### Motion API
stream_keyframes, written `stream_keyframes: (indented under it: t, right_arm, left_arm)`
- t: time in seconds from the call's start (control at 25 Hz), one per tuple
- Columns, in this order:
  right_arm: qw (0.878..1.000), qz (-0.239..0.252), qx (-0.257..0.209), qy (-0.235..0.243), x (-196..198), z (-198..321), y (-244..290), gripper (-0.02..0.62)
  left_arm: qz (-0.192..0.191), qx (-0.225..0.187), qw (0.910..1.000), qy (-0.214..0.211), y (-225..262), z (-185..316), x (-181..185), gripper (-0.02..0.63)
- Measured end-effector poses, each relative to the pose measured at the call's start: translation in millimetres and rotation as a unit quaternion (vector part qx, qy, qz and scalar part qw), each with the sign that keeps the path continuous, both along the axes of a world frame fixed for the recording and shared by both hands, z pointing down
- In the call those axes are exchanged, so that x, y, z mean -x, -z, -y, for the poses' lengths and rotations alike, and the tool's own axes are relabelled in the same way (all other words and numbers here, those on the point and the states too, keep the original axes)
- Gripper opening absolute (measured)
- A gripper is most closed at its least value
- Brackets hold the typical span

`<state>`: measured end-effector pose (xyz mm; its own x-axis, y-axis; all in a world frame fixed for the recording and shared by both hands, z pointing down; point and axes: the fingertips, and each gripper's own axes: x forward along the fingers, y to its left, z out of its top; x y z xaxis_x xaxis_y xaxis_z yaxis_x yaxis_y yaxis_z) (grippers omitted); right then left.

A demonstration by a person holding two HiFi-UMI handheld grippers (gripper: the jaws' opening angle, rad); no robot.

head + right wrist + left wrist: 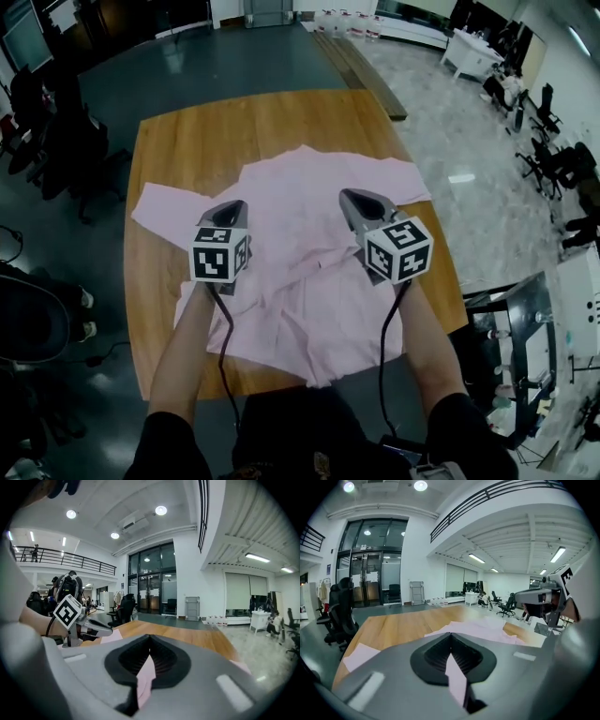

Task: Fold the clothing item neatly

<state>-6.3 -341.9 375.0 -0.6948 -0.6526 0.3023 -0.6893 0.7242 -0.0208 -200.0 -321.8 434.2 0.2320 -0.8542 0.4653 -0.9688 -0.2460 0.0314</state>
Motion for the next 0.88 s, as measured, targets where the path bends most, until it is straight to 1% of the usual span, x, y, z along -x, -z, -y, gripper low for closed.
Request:
stream_keyframes:
  t: [0.12, 0.24, 0.32, 0.36, 0.48, 0.56, 0.64, 0.68, 0.76, 0.88]
  right_arm:
    - [1.0, -0.01, 0.003, 0.005, 13.9, 41.2, -8.4, 0.003]
    - [0.998, -0.055, 0.006, 0.017, 25.0, 81.1, -33.3, 0.003]
    - [0.996, -0.084, 0.009, 0.033, 30.6, 103.2, -51.6, 0.003]
    - [0.995, -0.094, 0.011, 0.043, 33.0, 113.5, -60.2, 0.002]
    - [0.991, -0.117, 0.021, 0.066, 35.6, 146.1, -88.1, 0.003]
    - [0.988, -0.13, 0.028, 0.081, 35.6, 169.2, -107.1, 0.004]
    - [0.984, -0.14, 0.034, 0.106, 39.0, 190.5, -124.0, 0.042]
    - [0.981, -0.147, 0.038, 0.119, 40.9, 200.4, -132.2, 0.068]
    - [0.976, -0.161, 0.05, 0.14, 44.1, 218.8, -150.2, 0.098]
    - [0.965, -0.191, 0.076, 0.163, 47.6, 241.1, -184.2, 0.139]
  left_arm:
    - [-0.002, 0.008, 1.0, -0.001, -14.8, 34.3, 10.7, 0.008]
    - [0.013, 0.022, 0.9997, 0.001, -37.2, 65.0, 22.3, 0.008]
    - [0.029, 0.034, 0.999, 0.002, -53.9, 83.2, 29.8, 0.011]
    - [0.036, 0.041, 0.9985, 0.001, -62.4, 91.3, 33.0, 0.032]
    - [0.061, 0.073, 0.9953, -0.014, -90.0, 112.7, 39.3, 0.131]
    - [0.079, 0.102, 0.9914, -0.021, -108.4, 124.8, 44.2, 0.168]
    - [0.093, 0.127, 0.9873, -0.022, -123.7, 136.4, 50.3, 0.197]
    - [0.1, 0.138, 0.9851, -0.023, -131.0, 141.7, 52.5, 0.203]
    - [0.112, 0.162, 0.9801, -0.029, -145.9, 149.5, 54.1, 0.218]
    - [0.109, 0.193, 0.9743, -0.039, -164.9, 154.0, 50.8, 0.219]
